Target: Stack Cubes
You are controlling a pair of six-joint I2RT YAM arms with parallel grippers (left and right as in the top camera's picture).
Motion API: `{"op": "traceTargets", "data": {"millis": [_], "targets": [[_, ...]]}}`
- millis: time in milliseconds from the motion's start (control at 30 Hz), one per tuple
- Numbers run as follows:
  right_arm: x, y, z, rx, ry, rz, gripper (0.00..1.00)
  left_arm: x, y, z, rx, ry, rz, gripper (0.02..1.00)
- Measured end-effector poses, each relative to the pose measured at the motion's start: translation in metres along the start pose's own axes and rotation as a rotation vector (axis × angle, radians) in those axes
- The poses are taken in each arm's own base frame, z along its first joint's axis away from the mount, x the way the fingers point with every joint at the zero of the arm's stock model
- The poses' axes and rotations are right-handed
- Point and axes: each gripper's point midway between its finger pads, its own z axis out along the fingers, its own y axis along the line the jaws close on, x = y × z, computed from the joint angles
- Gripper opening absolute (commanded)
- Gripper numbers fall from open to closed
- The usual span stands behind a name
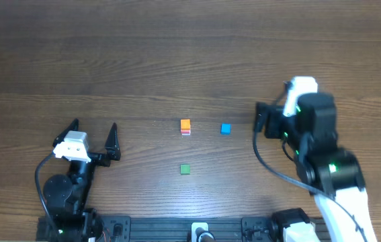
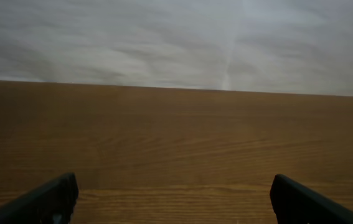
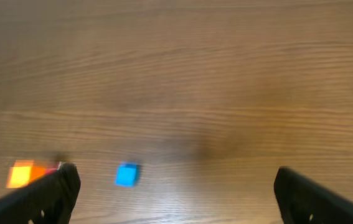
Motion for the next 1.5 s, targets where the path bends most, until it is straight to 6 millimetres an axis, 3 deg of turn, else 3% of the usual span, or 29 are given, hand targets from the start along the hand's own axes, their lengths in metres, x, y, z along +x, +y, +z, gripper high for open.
{"op": "traceTargets", "data": {"millis": [267,500,633,800,1233,1500], "targets": [[0.009,0.081,0.012,-0.116,0.211,-0.079,0.991,0.000,0.000,0.000,0.000,-0.001,0.000,1.000],[0.058,0.121,0.030,-0.096,0.395,-0.087,0.991,0.000,0.000,0.000,0.000,-0.001,0.000,0.998],[0.090,0.133,0.033,-0.060,0.506,-0.094,0.993,0.000,0.000,0.000,0.000,-0.001,0.000,1.000],[0.113,0.147,0.029,-0.035,0.566,-0.082,0.993,0.000,0.000,0.000,0.000,-0.001,0.000,0.998],[0.142,0.179,0.012,-0.026,0.594,0.004,0.991,0.000,0.000,0.000,0.000,-0.001,0.000,0.998],[0.163,0.185,0.020,0.033,0.641,0.021,0.993,0.000,0.000,0.000,0.000,-0.001,0.000,0.998]]}}
